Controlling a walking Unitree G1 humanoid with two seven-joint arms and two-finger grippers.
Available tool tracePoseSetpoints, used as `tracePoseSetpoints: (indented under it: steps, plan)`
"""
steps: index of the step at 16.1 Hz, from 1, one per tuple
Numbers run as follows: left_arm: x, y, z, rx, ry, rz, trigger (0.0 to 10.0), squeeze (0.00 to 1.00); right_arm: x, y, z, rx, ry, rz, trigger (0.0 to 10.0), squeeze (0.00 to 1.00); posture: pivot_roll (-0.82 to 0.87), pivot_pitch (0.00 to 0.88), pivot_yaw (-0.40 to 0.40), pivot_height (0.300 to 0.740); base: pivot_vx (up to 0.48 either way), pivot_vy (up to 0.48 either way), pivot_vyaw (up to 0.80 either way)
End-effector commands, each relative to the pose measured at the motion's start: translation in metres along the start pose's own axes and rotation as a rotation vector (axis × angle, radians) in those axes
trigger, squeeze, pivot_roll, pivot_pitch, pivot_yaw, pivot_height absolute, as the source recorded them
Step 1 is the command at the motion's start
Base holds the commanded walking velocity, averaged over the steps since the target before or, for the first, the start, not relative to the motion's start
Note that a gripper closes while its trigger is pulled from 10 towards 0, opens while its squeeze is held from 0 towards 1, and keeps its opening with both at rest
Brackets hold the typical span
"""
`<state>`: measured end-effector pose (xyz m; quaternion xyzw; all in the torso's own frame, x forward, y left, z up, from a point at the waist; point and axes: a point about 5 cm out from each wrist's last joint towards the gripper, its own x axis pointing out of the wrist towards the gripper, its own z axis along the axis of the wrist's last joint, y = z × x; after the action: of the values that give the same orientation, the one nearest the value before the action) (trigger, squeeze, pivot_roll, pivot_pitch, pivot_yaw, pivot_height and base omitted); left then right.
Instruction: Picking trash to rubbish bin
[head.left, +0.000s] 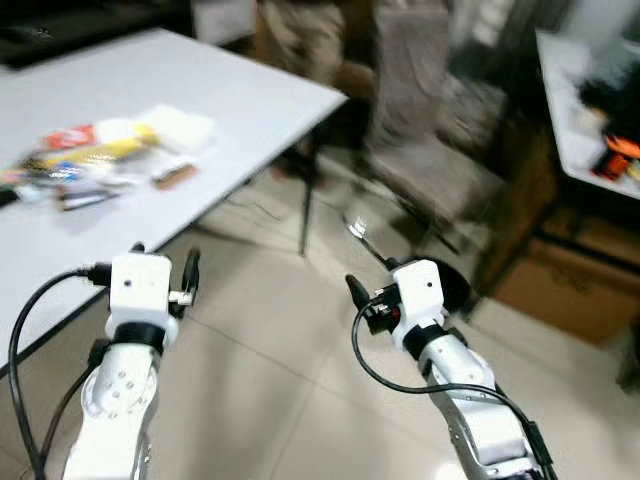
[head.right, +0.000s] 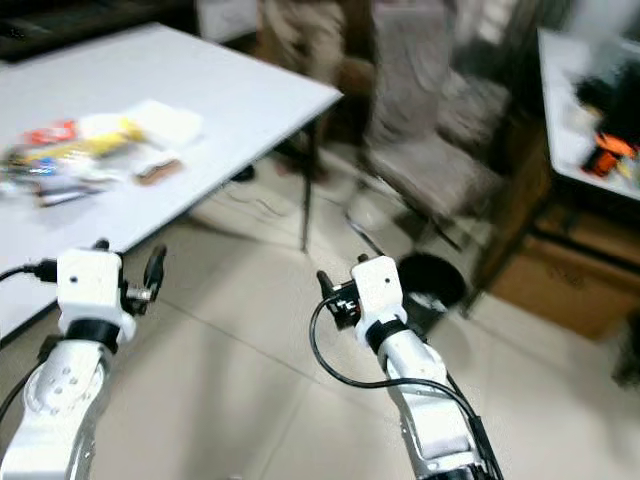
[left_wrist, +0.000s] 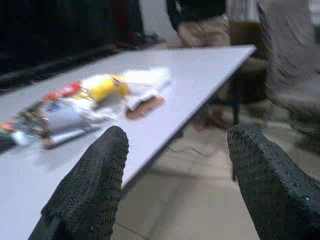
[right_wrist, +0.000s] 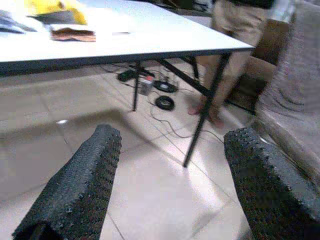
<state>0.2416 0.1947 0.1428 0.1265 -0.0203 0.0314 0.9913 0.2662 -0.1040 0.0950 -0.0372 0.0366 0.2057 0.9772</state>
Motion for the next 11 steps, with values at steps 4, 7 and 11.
tracePoseSetpoints:
  steps: [4,7,11]
  plan:
    - [0.010,0.000,0.013,0.013,-0.029,-0.021,10.0,0.00,0.002,-0.005,0.008,0.016,-0.040,-0.013,10.0,0.00,0.01,0.000,-0.088,0.740,0.308,0.000,0.80]
    - [0.017,0.002,0.018,0.016,-0.035,-0.041,10.0,0.00,0.006,0.001,0.011,0.029,-0.066,0.004,10.0,0.00,0.02,0.000,-0.055,0.740,0.309,0.000,0.53]
    - [0.027,0.004,0.020,0.017,-0.039,-0.061,10.0,0.00,0.006,-0.002,0.013,0.051,-0.080,-0.025,10.0,0.00,0.00,0.000,-0.037,0.740,0.312,0.000,0.00]
